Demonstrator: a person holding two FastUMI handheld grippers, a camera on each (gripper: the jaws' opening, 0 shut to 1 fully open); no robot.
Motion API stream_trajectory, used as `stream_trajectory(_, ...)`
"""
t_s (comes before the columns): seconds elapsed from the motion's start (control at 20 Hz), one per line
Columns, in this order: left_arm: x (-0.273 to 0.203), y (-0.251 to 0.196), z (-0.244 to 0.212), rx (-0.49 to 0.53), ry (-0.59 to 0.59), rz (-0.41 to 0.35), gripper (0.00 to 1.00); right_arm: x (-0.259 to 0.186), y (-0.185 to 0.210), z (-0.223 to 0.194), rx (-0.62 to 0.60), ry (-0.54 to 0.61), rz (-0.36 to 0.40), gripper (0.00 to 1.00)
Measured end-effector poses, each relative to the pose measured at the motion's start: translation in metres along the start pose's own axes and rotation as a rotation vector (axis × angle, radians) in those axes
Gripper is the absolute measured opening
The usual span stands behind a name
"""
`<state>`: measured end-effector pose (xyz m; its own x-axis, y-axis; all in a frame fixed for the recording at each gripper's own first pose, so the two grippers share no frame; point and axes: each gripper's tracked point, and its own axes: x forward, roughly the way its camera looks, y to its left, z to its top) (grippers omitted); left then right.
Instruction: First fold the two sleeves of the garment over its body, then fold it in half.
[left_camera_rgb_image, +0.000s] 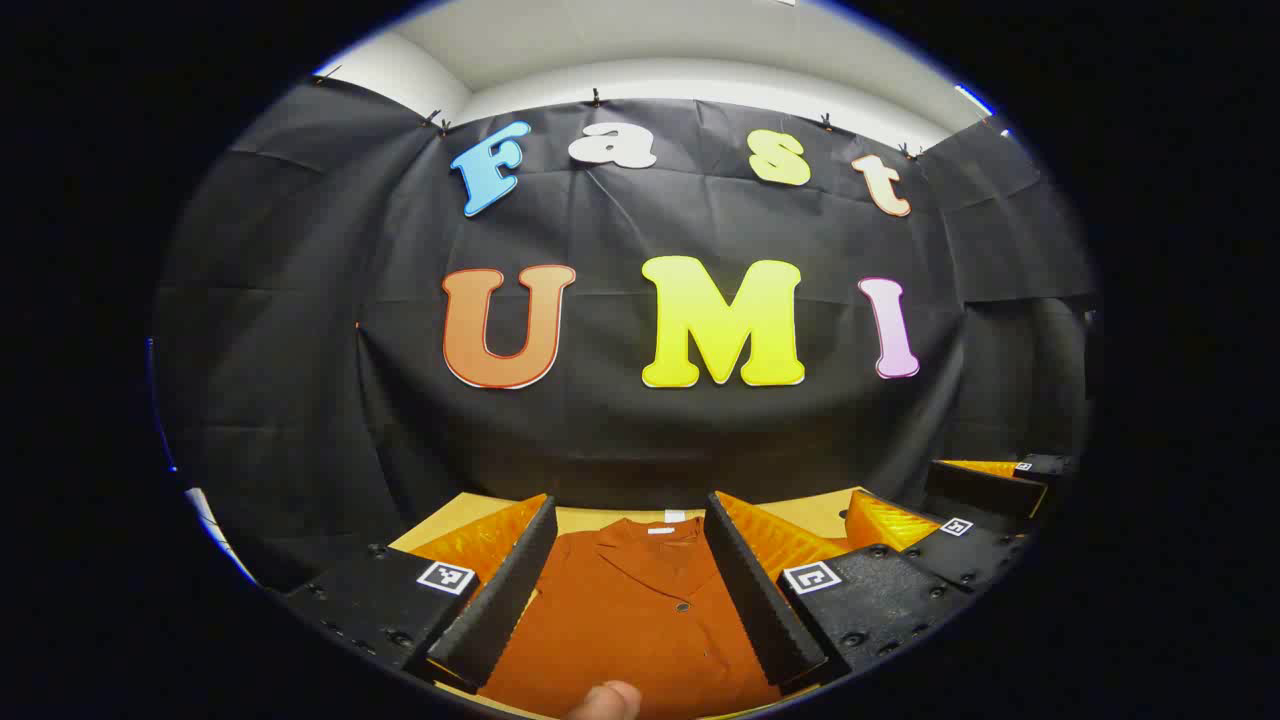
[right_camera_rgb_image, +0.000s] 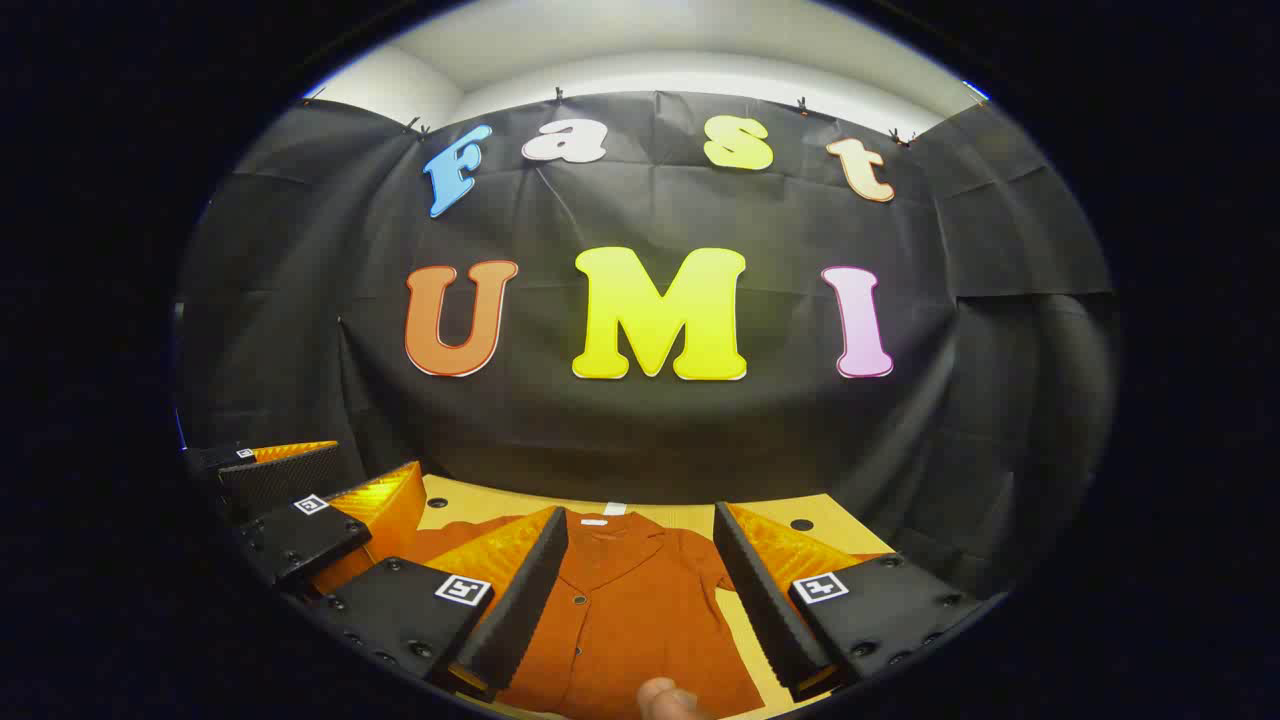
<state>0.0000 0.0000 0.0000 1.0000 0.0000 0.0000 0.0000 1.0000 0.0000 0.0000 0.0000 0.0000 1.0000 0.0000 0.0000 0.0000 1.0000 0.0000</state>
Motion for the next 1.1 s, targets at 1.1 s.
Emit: stream_trajectory(1.1, 0.009, -0.016, -0.012, 0.019, 0.023, -0.031, 0.96, 0.011, -0.016, -0.007, 0.011, 0.014, -0.032, 0.93)
